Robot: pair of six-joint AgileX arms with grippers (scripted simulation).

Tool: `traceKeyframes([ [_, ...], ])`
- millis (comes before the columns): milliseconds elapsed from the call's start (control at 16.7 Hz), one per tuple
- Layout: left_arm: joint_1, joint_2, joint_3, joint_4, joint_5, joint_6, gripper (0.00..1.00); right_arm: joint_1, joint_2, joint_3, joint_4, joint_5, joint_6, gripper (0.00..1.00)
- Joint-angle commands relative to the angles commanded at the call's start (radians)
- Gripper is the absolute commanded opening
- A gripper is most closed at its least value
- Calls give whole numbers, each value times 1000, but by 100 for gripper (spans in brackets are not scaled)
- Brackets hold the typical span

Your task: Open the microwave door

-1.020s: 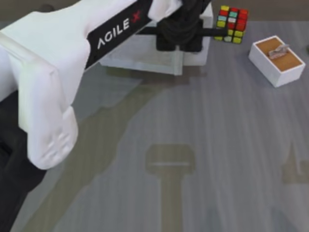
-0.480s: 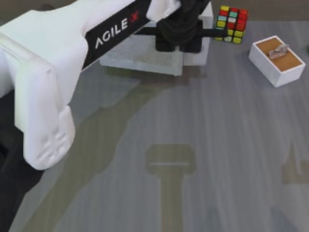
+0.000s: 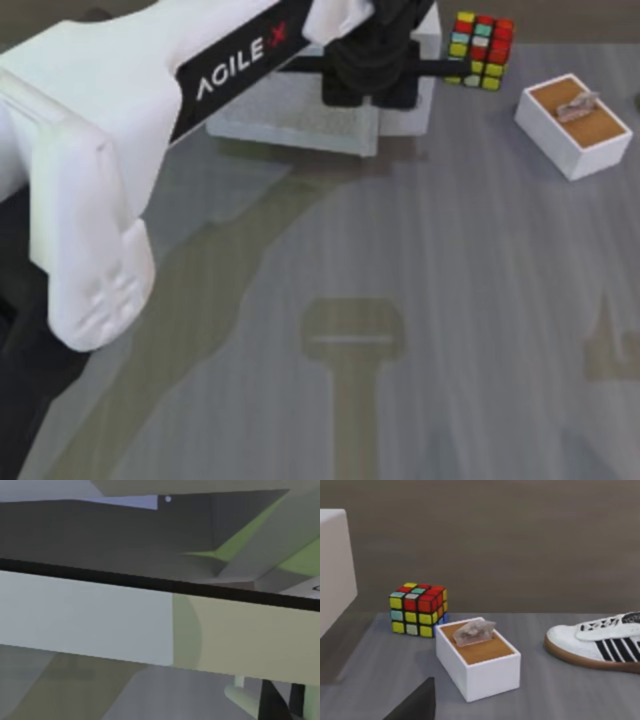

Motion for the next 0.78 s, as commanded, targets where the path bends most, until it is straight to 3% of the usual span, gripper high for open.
traceKeyframes([
  [780, -7, -10, -18, 14, 5, 7, 0, 0, 0, 0, 0, 0, 0, 100],
])
